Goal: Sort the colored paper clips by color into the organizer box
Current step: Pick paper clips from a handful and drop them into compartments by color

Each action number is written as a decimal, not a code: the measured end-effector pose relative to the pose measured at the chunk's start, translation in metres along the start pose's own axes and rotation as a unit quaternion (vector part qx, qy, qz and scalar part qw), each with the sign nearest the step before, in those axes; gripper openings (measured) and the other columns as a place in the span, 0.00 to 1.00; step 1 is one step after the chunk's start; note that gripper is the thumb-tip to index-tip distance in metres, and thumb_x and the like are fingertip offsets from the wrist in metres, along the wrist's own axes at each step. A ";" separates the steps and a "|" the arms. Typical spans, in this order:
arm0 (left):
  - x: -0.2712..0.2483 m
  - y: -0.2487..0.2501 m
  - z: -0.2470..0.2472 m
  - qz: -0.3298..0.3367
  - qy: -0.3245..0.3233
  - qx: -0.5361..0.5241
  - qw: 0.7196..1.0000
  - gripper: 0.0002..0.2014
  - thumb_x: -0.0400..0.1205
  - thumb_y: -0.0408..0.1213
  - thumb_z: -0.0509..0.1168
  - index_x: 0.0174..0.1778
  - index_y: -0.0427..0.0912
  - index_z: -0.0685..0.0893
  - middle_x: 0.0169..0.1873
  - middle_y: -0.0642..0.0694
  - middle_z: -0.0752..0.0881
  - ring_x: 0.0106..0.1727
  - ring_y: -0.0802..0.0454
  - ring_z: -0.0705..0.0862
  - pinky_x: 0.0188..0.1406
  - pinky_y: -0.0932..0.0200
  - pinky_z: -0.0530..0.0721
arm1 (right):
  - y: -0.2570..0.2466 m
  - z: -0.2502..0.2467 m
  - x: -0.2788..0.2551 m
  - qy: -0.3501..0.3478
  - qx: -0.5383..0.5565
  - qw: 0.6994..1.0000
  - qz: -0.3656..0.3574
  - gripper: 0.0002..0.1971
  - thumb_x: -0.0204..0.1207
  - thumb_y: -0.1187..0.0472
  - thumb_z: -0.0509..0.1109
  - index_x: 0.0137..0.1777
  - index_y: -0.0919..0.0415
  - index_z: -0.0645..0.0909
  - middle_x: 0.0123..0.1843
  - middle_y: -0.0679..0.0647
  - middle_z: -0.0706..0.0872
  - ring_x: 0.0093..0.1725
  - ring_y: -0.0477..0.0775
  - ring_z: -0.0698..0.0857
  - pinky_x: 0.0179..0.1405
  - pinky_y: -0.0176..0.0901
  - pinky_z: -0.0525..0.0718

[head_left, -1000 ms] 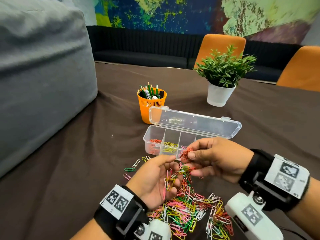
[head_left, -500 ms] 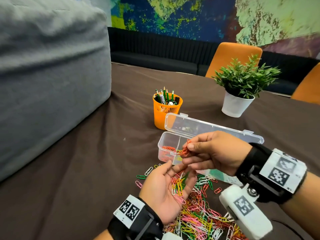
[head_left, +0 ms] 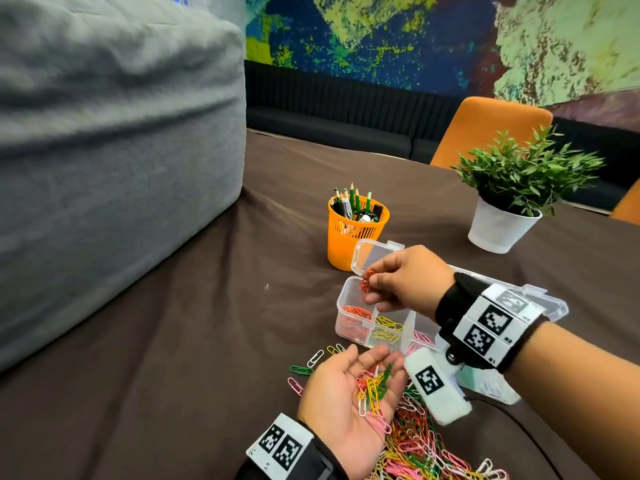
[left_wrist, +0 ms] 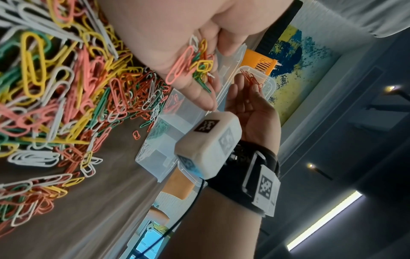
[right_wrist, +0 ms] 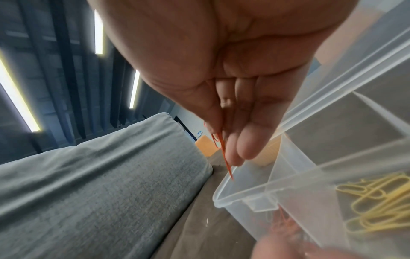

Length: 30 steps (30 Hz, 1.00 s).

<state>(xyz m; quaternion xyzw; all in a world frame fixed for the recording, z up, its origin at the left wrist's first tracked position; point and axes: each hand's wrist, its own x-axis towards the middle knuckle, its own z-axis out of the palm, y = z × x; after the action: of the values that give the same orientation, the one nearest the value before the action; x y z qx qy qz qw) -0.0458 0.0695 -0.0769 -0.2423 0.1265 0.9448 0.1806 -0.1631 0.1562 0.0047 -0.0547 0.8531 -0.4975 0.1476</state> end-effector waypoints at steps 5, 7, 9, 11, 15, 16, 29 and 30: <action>0.001 0.001 -0.001 0.001 -0.008 -0.008 1.000 0.21 0.89 0.40 0.58 0.60 0.20 0.83 0.42 0.25 0.89 0.34 0.35 0.90 0.38 0.45 0.90 | 0.004 -0.004 0.004 -0.008 0.047 0.998 0.037 0.08 0.84 0.73 0.61 0.53 0.73 0.82 0.43 0.66 0.89 0.32 0.53 0.89 0.27 0.41 0.89; 0.000 0.001 -0.001 0.003 -0.011 -0.008 1.000 0.21 0.89 0.40 0.58 0.59 0.20 0.83 0.43 0.25 0.89 0.34 0.35 0.91 0.39 0.45 0.89 | 0.006 -0.005 0.005 -0.012 0.042 0.998 0.035 0.08 0.85 0.73 0.60 0.52 0.71 0.82 0.42 0.64 0.89 0.33 0.52 0.89 0.30 0.42 0.89; 0.000 0.001 -0.001 0.003 -0.019 -0.009 1.000 0.22 0.89 0.40 0.57 0.57 0.20 0.83 0.46 0.24 0.89 0.36 0.34 0.91 0.41 0.44 0.88 | 0.006 -0.004 0.004 -0.015 0.046 0.998 0.035 0.09 0.85 0.73 0.59 0.55 0.72 0.81 0.44 0.64 0.88 0.32 0.51 0.89 0.30 0.41 0.89; 0.001 0.002 -0.001 0.008 -0.028 -0.007 1.000 0.23 0.89 0.41 0.57 0.57 0.19 0.83 0.50 0.22 0.88 0.42 0.31 0.92 0.47 0.42 0.89 | 0.007 -0.002 0.003 -0.010 0.062 0.997 0.034 0.11 0.85 0.75 0.57 0.59 0.72 0.81 0.48 0.65 0.86 0.35 0.53 0.87 0.29 0.40 0.88; 0.002 0.004 -0.003 0.024 -0.039 -0.011 0.999 0.24 0.89 0.41 0.55 0.60 0.18 0.81 0.55 0.20 0.86 0.55 0.23 0.88 0.60 0.36 0.86 | 0.011 -0.009 -0.008 0.013 -0.138 0.986 -0.095 0.14 0.82 0.70 0.65 0.60 0.56 0.86 0.53 0.49 0.89 0.42 0.37 0.86 0.44 0.34 0.85; 0.003 0.005 -0.003 0.028 -0.046 -0.013 0.998 0.24 0.89 0.41 0.55 0.60 0.18 0.81 0.56 0.20 0.86 0.57 0.23 0.87 0.59 0.35 0.86 | 0.010 -0.013 -0.017 0.006 -0.230 0.963 -0.143 0.13 0.80 0.68 0.68 0.57 0.52 0.87 0.50 0.42 0.89 0.40 0.31 0.85 0.45 0.29 0.82; 0.007 0.000 -0.009 0.012 -0.140 0.011 0.990 0.28 0.89 0.45 0.52 0.62 0.20 0.84 0.64 0.23 0.83 0.70 0.28 0.81 0.73 0.30 0.74 | 0.038 -0.023 -0.074 -0.065 -0.365 0.907 -0.200 0.12 0.74 0.65 0.70 0.51 0.46 0.79 0.38 0.37 0.88 0.40 0.38 0.85 0.44 0.38 0.83; 0.007 0.001 -0.008 0.014 -0.141 0.011 0.990 0.28 0.88 0.45 0.52 0.62 0.20 0.83 0.63 0.23 0.83 0.69 0.29 0.81 0.72 0.30 0.75 | 0.039 -0.024 -0.074 -0.069 -0.350 0.912 -0.202 0.13 0.74 0.67 0.69 0.50 0.47 0.79 0.37 0.37 0.89 0.38 0.39 0.86 0.43 0.39 0.84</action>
<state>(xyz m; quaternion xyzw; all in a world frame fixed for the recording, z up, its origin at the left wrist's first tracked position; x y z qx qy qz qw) -0.0485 0.0679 -0.0873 -0.1030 0.1135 0.9705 0.1862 -0.0981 0.2136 -0.0034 -0.3082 0.9310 -0.1811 0.0739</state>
